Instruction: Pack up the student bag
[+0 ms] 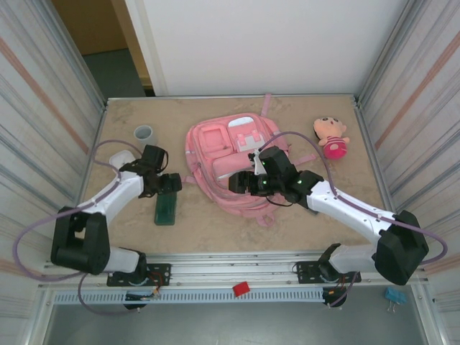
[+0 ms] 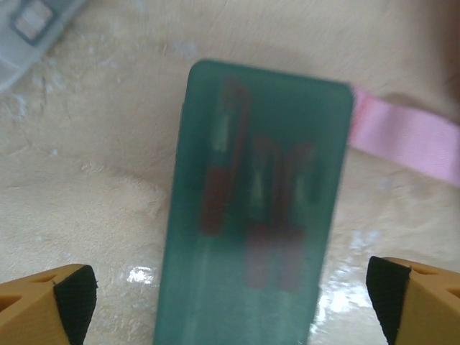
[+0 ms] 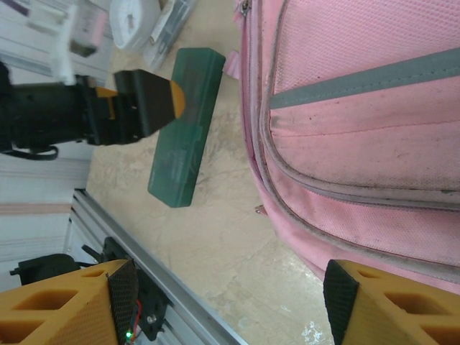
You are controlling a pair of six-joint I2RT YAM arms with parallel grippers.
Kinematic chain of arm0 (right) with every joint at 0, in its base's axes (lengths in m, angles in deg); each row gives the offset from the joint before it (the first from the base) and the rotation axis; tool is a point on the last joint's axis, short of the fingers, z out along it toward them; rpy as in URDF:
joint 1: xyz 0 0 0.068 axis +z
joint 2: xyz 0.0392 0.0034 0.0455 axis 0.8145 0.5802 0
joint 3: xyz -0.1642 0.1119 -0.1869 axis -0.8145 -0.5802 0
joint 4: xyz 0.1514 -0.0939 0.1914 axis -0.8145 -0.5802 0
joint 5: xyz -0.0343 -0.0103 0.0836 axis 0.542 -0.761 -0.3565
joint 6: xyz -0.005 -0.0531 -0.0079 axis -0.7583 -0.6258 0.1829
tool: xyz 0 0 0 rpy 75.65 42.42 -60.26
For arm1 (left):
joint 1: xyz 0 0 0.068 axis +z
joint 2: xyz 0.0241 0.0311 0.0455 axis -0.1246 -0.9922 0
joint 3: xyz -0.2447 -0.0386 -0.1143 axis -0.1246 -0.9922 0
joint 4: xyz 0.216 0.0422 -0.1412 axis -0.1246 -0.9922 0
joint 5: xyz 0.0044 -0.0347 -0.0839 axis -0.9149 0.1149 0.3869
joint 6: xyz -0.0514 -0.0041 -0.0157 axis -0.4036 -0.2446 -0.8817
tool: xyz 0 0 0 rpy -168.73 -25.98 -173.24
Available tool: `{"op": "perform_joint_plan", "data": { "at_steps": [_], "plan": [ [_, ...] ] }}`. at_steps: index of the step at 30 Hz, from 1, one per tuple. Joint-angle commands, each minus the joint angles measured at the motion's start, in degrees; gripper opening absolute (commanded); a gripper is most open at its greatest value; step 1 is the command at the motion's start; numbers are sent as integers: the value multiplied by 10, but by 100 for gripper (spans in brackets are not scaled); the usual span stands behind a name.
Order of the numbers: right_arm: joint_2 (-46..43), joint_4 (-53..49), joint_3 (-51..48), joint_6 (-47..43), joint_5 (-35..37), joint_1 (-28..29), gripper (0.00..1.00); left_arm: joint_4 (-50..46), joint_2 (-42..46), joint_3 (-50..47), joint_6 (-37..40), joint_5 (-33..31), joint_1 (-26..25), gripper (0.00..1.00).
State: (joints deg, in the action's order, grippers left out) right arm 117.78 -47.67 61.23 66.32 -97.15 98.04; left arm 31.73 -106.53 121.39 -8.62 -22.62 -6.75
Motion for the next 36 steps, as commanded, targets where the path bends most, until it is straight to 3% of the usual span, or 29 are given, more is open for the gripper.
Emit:
{"op": "perform_joint_plan", "data": {
  "at_steps": [1, 9, 16, 25, 32, 36],
  "plan": [
    [-16, -10, 13, -21, 3, 2, 70, -6, -42, 32, 27, -28, -5, 99],
    [-26, -12, 3, -20, 12, -2, 71, 19, -133, 66, 29, -31, -13, 90],
    [-33, -18, -2, -21, 12, -8, 71, 35, -136, 59, 18, -19, -18, 68],
    [-135, 47, -56, -42, 75, -15, 72, 18, 73, 43, -51, 65, -28, 58],
    [-156, 190, -138, -5, 63, 14, 73, 179, 226, -48, -240, 180, -63, 55],
    [-131, 165, -116, -56, 70, 56, 72, 224, 234, -67, -296, 235, -69, 55]
  ]
}}
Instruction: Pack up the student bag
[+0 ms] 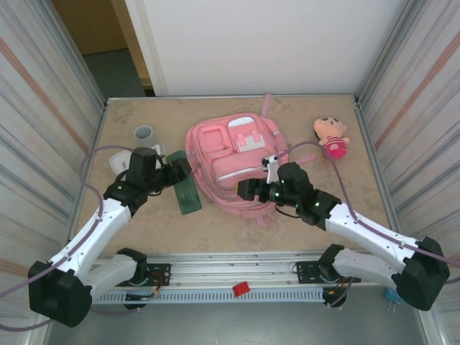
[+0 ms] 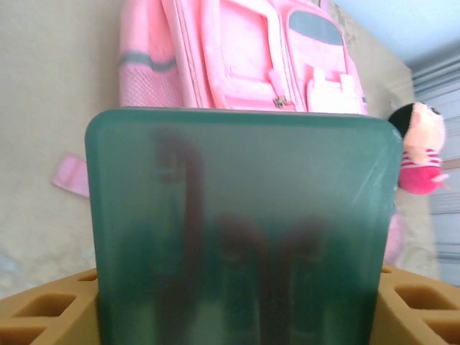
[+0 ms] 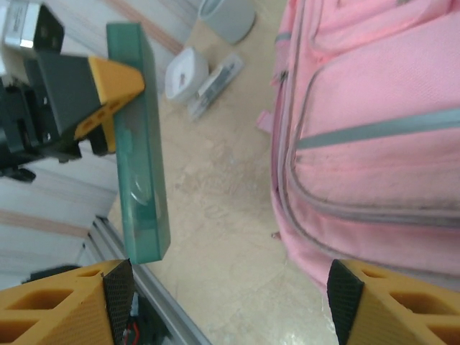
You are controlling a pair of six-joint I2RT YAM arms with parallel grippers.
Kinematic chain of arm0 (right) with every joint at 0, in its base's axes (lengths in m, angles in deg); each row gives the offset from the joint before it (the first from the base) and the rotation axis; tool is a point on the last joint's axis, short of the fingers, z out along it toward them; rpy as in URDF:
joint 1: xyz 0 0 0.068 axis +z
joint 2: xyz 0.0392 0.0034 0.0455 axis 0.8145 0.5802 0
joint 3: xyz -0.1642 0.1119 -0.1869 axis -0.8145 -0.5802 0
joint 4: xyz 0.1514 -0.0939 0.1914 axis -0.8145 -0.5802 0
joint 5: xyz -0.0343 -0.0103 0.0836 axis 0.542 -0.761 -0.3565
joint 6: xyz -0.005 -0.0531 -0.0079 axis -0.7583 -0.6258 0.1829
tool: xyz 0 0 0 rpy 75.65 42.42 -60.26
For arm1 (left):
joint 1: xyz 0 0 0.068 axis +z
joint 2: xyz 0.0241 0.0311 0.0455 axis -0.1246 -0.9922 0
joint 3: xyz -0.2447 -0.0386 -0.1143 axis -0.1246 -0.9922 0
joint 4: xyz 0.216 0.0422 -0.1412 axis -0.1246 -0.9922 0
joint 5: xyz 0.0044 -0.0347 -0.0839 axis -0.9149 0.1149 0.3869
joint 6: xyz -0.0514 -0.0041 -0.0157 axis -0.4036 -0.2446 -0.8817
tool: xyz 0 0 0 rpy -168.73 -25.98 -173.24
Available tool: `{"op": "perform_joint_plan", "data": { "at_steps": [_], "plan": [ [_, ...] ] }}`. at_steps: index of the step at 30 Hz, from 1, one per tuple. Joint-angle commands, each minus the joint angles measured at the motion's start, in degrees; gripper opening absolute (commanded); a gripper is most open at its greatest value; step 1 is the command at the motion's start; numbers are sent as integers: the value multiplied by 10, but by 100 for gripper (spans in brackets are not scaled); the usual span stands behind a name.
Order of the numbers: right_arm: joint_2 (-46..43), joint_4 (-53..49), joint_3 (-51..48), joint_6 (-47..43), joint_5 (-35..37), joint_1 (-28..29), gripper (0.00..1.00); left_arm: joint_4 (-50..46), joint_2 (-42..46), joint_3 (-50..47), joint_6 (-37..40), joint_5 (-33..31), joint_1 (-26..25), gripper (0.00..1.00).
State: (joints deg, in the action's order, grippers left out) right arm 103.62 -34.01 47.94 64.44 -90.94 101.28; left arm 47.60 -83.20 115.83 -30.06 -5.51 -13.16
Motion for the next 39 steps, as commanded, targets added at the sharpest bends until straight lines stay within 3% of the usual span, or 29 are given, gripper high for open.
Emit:
{"op": "perform_joint_plan", "data": {
  "at_steps": [1, 12, 18, 30, 37, 39],
  "plan": [
    [19, 20, 25, -52, 12, 36, 73, 76, 1, -15, -94, 69, -11, 55],
    [130, -56, 110, -125, 68, 133, 72, 180, 6, -83, -256, 51, -42, 56],
    [158, -36, 111, -106, 89, 148, 68, 198, 33, -109, -310, 16, -48, 56],
    [179, 25, 102, -91, 70, 149, 43, 270, 18, -138, -378, 31, -59, 54],
    [167, 11, 101, -95, 87, 149, 27, 274, 8, -136, -376, 31, -67, 55],
    [149, 4, 95, -95, 100, 148, 24, 263, 8, -132, -365, 28, -68, 59]
  ]
}}
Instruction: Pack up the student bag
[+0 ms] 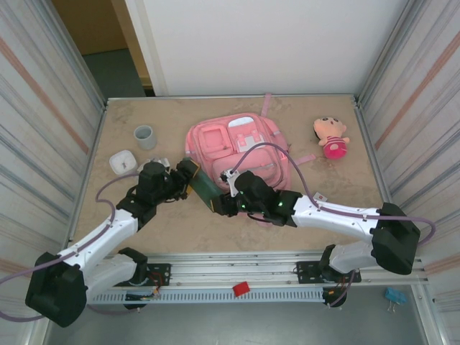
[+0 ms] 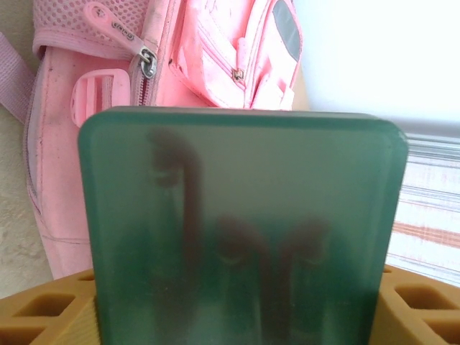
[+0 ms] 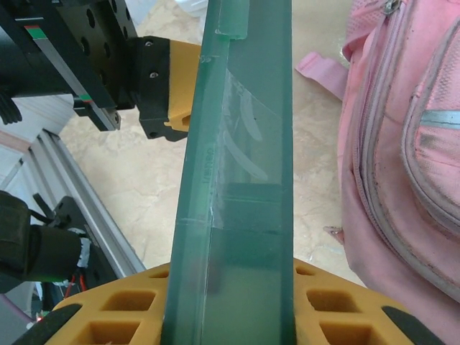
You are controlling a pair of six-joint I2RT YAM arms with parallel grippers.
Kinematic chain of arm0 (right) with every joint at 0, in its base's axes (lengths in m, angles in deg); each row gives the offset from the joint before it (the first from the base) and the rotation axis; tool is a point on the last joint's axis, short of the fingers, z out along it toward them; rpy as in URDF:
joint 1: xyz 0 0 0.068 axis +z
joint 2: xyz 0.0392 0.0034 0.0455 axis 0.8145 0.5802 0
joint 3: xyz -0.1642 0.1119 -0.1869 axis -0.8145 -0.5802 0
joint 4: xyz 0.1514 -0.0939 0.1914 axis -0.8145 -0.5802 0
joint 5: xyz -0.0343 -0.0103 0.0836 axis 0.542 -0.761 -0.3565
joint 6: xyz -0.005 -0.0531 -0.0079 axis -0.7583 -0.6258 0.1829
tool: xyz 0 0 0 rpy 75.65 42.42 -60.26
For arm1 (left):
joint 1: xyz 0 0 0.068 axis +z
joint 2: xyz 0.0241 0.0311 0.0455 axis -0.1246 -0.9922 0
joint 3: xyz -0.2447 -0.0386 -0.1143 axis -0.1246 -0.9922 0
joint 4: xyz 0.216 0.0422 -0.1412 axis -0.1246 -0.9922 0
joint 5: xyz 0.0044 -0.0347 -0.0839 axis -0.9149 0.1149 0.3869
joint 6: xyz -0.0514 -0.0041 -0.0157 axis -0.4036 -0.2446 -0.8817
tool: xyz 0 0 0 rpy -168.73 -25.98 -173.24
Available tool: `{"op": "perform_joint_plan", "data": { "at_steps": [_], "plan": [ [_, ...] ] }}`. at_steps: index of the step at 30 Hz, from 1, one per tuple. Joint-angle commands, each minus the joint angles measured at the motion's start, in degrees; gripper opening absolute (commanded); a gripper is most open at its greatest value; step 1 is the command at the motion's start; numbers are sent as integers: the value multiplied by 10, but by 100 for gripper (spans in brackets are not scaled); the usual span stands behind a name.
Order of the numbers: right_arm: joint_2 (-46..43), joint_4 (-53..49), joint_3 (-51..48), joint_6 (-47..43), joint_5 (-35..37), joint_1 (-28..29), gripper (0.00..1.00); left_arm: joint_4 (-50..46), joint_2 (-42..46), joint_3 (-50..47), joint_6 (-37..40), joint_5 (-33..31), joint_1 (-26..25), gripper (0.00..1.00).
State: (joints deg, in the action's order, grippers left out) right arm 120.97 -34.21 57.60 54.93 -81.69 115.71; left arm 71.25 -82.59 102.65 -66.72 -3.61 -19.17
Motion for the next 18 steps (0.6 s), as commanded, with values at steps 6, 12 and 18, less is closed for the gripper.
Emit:
{"op": "perform_joint_plan", "data": {
  "at_steps": [6, 12, 18],
  "plan": [
    [-111, -19, -42, 14, 14, -47, 22, -65, 2, 66, 134, 0, -10, 81],
    [-228, -70, -67, 29, -154, -242, 22, -163, -22, 157, 381, -40, -19, 87],
    [-266, -155, -32, 28, -403, -518, 22, -167, -102, 229, 690, 31, -41, 79]
  ]
}}
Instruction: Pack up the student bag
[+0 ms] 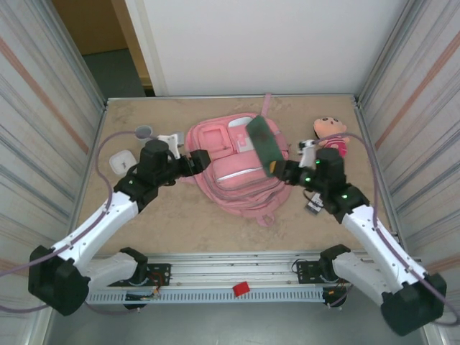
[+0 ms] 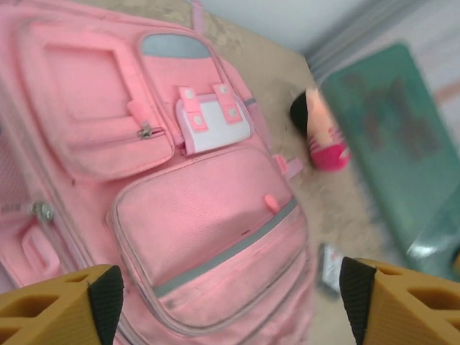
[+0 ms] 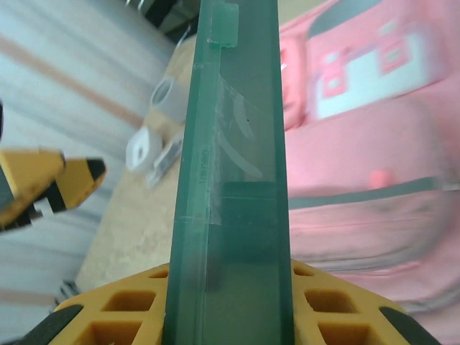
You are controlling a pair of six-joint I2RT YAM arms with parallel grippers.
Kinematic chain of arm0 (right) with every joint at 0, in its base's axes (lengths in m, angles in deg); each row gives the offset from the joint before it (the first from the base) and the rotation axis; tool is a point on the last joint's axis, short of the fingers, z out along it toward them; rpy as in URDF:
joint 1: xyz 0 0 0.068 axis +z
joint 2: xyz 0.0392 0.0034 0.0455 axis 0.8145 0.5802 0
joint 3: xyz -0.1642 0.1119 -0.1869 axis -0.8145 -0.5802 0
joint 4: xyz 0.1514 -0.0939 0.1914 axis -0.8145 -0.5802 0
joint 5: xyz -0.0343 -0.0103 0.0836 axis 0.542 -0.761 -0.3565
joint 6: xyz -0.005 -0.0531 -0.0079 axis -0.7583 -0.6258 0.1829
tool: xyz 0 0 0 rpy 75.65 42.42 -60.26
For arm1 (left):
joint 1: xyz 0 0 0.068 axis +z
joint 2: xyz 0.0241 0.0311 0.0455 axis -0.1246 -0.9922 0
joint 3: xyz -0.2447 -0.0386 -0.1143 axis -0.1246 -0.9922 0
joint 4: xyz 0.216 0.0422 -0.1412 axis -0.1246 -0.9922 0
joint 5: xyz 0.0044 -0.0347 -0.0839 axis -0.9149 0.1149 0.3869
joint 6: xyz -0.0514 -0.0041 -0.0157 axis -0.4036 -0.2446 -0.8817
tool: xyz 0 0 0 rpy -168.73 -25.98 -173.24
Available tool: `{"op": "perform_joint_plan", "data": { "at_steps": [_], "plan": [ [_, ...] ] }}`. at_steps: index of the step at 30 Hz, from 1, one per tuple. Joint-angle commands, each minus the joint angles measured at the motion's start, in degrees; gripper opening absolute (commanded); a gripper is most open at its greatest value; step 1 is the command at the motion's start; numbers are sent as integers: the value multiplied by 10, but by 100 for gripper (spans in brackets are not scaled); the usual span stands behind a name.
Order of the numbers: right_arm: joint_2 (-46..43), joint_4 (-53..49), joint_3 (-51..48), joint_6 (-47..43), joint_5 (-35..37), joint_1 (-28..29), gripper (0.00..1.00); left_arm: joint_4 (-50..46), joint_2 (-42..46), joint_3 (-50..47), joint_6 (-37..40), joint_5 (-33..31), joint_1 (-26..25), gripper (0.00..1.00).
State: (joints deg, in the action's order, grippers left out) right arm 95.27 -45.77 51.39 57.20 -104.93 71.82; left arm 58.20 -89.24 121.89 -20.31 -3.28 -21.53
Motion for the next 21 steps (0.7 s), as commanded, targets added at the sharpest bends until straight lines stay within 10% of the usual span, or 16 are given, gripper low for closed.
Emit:
{"op": "perform_joint_plan", "data": {
  "at_steps": [1, 9, 21],
  "plan": [
    [-6, -45, 35, 6, -209, -110, 22, -46, -53, 50, 277, 21, -29, 79],
    [23, -110, 69, -18, -308, -225, 21, -78, -226, 147, 597, 54, -116, 79],
    [-12, -136, 57, -23, -295, -225, 22, -65, -360, 206, 681, 42, -140, 86]
  ]
}}
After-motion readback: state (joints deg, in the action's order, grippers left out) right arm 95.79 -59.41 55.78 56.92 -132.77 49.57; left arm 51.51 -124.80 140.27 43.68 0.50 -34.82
